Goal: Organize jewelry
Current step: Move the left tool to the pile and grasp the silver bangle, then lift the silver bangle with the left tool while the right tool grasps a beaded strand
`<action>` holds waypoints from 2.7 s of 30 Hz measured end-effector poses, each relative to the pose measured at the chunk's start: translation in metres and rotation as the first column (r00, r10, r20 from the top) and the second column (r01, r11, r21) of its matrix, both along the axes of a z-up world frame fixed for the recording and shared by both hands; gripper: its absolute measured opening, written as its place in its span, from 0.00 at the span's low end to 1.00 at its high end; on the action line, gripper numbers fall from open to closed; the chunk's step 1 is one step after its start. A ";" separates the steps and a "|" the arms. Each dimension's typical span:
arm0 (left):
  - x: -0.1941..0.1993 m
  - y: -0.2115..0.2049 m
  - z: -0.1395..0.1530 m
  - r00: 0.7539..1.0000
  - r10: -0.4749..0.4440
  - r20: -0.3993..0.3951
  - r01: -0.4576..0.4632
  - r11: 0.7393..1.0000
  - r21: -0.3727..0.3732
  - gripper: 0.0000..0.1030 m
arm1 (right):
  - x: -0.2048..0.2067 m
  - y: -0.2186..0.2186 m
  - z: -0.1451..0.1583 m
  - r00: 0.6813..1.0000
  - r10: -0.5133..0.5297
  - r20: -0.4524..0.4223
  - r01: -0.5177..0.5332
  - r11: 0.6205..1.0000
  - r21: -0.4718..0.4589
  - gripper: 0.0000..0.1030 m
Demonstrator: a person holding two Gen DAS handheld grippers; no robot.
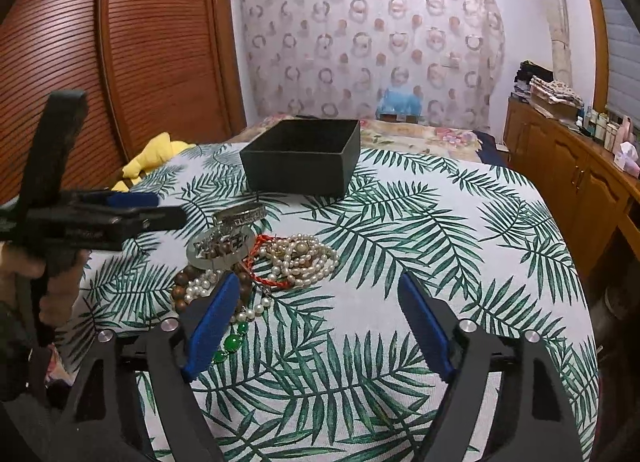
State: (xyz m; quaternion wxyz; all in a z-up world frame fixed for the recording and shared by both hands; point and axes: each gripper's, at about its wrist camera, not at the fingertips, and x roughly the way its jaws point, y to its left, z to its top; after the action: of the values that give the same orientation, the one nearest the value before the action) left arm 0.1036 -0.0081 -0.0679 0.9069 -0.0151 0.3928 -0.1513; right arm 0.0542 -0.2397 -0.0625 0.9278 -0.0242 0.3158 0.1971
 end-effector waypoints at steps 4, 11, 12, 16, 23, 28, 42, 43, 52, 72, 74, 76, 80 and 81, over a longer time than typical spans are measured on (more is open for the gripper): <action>0.019 -0.007 -0.009 0.998 -0.026 -0.052 0.025 0.999 -0.021 0.76 | 0.002 0.000 -0.002 1.000 0.007 -0.012 -0.007 1.000 -0.010 0.79; 0.045 -0.016 -0.019 0.992 -0.049 -0.120 0.043 0.998 -0.055 0.72 | 0.006 0.002 -0.005 1.000 0.021 -0.021 -0.021 0.999 -0.035 0.79; 0.049 -0.018 -0.020 0.990 -0.049 -0.129 0.042 0.998 -0.055 0.70 | 0.007 0.002 -0.005 1.000 0.022 -0.021 -0.023 0.999 -0.037 0.79; 0.059 -0.022 -0.023 0.986 -0.057 -0.155 0.047 0.997 -0.068 0.67 | 0.011 0.005 -0.005 0.999 0.035 -0.022 -0.036 0.998 -0.049 0.79; 0.063 -0.023 -0.026 0.986 -0.062 -0.156 0.053 0.997 -0.064 0.56 | 0.037 0.006 -0.009 0.996 0.064 -0.063 -0.068 0.996 -0.061 0.61; 0.054 -0.022 -0.019 0.994 -0.041 -0.100 0.038 0.999 -0.033 0.56 | 0.060 0.008 -0.015 0.990 0.092 -0.104 -0.101 0.991 -0.085 0.46; 0.026 -0.023 0.016 0.997 0.004 0.071 -0.010 0.996 0.085 0.56 | 0.097 0.026 -0.031 0.976 0.124 -0.176 -0.156 0.971 -0.179 0.30; 0.024 -0.023 0.018 0.997 0.009 0.077 -0.015 0.997 0.082 0.56 | 0.099 0.026 -0.031 0.975 0.130 -0.180 -0.161 0.972 -0.171 0.30; 0.003 -0.013 0.044 0.987 0.038 0.154 -0.052 0.995 0.086 0.57 | 0.095 0.033 -0.031 0.972 0.134 -0.192 -0.169 0.969 -0.181 0.25; -0.015 -0.015 0.049 0.983 0.035 0.180 -0.051 0.995 0.088 0.57 | 0.104 0.032 -0.033 0.971 0.122 -0.203 -0.163 0.966 -0.201 0.05; -0.015 -0.014 0.048 0.984 0.034 0.177 -0.050 0.995 0.086 0.57 | 0.105 0.030 -0.032 0.970 0.124 -0.207 -0.165 0.967 -0.193 0.05; -0.015 -0.013 0.047 0.984 0.033 0.175 -0.049 0.995 0.085 0.57 | 0.103 0.028 -0.030 0.973 0.122 -0.197 -0.161 0.968 -0.195 0.05; -0.015 -0.013 0.047 0.984 0.035 0.175 -0.050 0.995 0.085 0.57 | 0.095 0.024 -0.007 0.983 0.124 -0.132 -0.148 0.972 -0.184 0.05; -0.015 -0.012 0.047 0.984 0.036 0.175 -0.051 0.995 0.085 0.57 | 0.093 0.023 0.001 0.986 0.125 -0.112 -0.144 0.972 -0.184 0.05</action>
State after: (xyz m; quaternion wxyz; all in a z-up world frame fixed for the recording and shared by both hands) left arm 0.0887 -0.0197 -0.0211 0.9406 0.0299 0.3183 -0.1145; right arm 0.1471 -0.2163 -0.0618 0.8887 -0.1249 0.3770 0.2292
